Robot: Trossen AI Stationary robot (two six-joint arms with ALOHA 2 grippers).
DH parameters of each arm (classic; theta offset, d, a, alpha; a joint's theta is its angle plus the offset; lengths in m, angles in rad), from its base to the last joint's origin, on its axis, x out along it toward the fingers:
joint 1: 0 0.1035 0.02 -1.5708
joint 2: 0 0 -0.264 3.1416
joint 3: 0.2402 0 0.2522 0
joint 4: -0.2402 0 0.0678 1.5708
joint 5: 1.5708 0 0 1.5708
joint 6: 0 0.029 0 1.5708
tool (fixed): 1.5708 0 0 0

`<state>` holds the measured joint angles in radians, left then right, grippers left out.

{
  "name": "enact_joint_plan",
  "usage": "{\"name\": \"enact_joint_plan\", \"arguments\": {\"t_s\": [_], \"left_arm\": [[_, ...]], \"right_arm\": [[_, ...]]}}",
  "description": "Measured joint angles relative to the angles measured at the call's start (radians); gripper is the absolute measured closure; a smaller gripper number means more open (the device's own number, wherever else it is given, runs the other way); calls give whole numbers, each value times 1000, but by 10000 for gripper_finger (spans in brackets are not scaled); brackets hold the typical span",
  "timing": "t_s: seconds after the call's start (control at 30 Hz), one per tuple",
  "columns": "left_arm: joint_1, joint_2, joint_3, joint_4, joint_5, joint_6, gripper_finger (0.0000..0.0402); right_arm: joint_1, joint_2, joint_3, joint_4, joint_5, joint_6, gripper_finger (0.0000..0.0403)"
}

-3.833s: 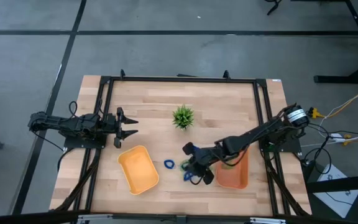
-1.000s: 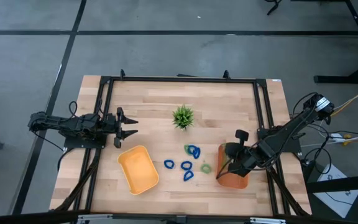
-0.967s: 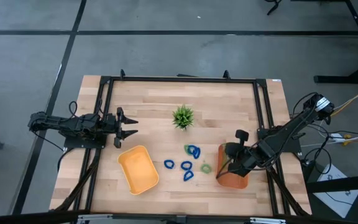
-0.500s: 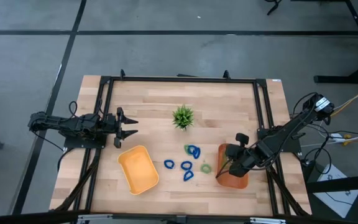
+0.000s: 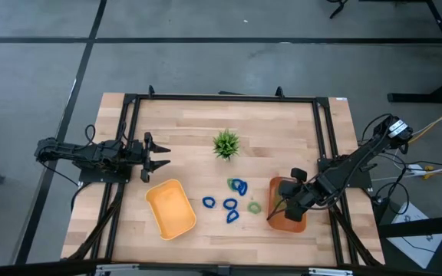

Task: Sort spring keychains
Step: Put the green spring keychain into the orange bin

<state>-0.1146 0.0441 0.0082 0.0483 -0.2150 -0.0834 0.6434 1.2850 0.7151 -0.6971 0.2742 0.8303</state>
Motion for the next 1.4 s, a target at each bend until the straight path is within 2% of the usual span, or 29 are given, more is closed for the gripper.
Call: {"name": "enact_joint_plan", "arguments": {"t_s": [0.2,0.43,0.57,0.83,1.0,1.4], "left_arm": [[0,0,0,0,0,0,205],[0,0,0,0,0,0,205],[0,0,0,0,0,0,205],[0,0,0,0,0,0,205],[0,0,0,0,0,0,205],[0,0,0,0,0,0,205]], "right_arm": [[0,0,-5,11,-15,5,393],[0,0,-48,94,-111,0,393],[0,0,-48,103,-110,-18,388],[0,0,-48,102,-108,-23,352],[0,0,-48,102,-38,-27,336],[0,0,-48,110,-32,-49,288]]}}
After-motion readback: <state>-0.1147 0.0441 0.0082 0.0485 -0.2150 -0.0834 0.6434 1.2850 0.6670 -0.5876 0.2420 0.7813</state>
